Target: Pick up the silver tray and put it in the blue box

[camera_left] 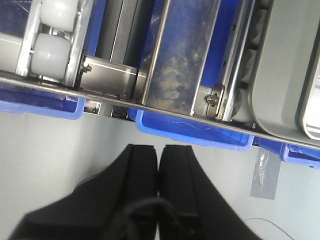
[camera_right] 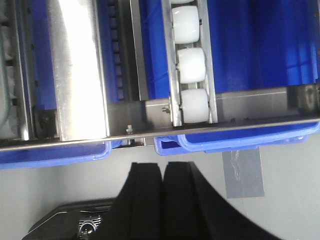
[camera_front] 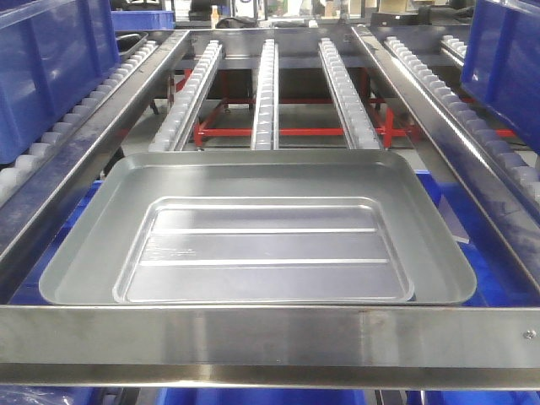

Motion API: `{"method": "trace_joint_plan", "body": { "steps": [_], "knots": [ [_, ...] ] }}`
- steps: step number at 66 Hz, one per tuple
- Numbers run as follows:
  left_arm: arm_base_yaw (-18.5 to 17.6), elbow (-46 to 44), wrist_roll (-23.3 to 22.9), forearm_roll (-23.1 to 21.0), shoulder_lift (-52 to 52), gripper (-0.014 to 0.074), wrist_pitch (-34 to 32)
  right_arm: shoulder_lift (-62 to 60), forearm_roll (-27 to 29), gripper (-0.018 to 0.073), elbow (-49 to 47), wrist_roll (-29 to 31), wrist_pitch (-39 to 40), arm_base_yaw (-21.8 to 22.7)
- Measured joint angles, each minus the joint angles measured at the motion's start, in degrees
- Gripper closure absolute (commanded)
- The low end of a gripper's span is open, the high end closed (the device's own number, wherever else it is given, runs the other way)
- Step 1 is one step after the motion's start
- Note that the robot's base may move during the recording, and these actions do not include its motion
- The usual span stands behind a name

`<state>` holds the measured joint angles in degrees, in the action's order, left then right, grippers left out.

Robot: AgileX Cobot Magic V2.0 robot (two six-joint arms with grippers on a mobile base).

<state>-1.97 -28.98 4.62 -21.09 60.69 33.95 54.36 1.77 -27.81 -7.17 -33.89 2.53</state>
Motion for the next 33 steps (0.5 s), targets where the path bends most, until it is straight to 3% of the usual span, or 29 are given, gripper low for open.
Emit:
{"method": "trace_joint_plan", "body": {
  "steps": [13,22,27,33],
  "knots": [
    [-0.99,-1.43,0.13,-0.71,0.22,0.0605,1.33,0.07,1.81,0.0502,-1.79,0.00,-2.00,-0.87],
    [-7.09,-4.47,-1.43,-0.03,0.22,0.0602,2.82,2.09,2.19,0.0502,-5.30,-4.07,-4.32,-4.35],
    [-11.44,-6.46,-9.04,4.55,0.92,0.0602,2.98,4.37,1.57,0.0502,-6.84,-7.62,-5.44,-6.91],
    [-16.52,-9.17,-22.03,14.77,2.88,0.0602,4.38,7.61,-1.07,0.0502,-8.90,-13.69,-6.73,-11.59]
  ]
}}
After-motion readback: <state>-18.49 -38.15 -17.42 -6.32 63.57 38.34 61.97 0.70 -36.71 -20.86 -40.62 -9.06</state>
